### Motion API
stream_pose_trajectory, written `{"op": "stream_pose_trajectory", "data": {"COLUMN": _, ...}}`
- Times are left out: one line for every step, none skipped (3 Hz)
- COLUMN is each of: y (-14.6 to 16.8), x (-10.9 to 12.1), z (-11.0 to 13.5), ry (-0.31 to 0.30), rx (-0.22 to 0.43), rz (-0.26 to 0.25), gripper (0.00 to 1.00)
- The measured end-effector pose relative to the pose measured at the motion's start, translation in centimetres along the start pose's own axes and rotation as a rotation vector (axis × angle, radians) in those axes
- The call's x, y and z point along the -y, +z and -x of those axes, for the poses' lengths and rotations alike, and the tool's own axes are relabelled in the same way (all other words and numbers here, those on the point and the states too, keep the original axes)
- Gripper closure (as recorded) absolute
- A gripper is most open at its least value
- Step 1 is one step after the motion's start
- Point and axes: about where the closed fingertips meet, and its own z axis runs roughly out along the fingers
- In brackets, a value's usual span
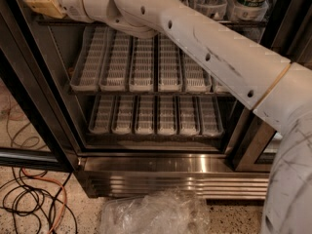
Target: Pick orange can from top shelf of fridge
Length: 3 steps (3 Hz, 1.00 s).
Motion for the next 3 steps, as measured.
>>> {"op": "stream_pose_trajectory", "data": {"y": 0.0, "x": 0.0, "z": 0.0, "ry": 0.0, "rx": 0.0, "rz": 0.0, "gripper": 0.65}}
{"op": "stream_pose_trajectory", "data": {"y": 0.0, "x": 0.0, "z": 0.0, "ry": 0.0, "rx": 0.0, "rz": 0.0, "gripper": 0.88}}
{"op": "stream_pose_trajectory", "data": {"y": 0.01, "x": 0.32, "z": 0.66, "ry": 0.0, "rx": 0.0, "rz": 0.0, "gripper": 1.0}}
